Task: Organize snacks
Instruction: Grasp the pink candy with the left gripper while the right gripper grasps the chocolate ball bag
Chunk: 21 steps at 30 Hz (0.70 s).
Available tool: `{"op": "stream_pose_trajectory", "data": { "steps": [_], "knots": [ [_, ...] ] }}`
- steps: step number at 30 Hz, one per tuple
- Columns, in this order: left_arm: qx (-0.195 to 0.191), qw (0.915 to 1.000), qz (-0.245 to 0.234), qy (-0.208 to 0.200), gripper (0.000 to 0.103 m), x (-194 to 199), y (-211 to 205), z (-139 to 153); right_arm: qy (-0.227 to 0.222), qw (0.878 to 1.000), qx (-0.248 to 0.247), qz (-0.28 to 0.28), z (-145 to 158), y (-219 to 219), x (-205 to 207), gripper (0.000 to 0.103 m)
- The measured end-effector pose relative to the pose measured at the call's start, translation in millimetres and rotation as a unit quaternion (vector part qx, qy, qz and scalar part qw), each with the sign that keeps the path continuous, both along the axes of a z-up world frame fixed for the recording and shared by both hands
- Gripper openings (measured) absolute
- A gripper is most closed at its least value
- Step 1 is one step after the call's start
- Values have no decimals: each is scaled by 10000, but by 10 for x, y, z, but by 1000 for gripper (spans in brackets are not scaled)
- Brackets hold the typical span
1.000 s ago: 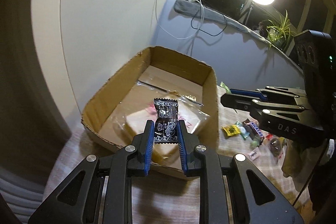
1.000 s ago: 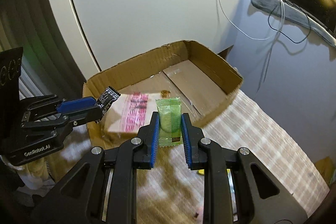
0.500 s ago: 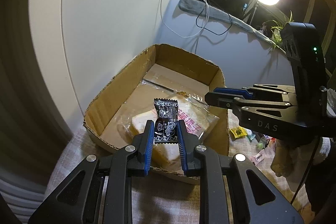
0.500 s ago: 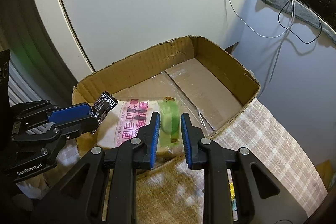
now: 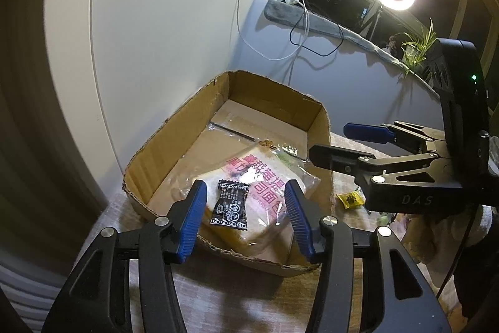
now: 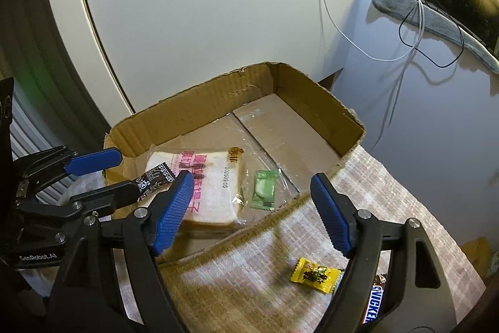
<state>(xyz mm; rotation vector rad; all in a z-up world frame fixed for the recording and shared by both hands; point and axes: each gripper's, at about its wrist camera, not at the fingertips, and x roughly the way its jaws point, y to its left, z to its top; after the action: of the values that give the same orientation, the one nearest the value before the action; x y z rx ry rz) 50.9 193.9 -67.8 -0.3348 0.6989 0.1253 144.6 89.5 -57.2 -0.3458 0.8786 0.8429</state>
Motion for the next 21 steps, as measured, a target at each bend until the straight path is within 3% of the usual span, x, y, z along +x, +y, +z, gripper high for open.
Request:
{"op": "stream_pose_trajectory", "data": {
  "steps": [10,21],
  "knots": [
    [16,9999,-127,-96,51,-46,-128,79,-43,9997,124,-229,183,-396,-58,82],
    [25,9983,-563,-119,51,35,-544,118,-94,9965,263,-787,353,-1239,-203,83]
  ]
}}
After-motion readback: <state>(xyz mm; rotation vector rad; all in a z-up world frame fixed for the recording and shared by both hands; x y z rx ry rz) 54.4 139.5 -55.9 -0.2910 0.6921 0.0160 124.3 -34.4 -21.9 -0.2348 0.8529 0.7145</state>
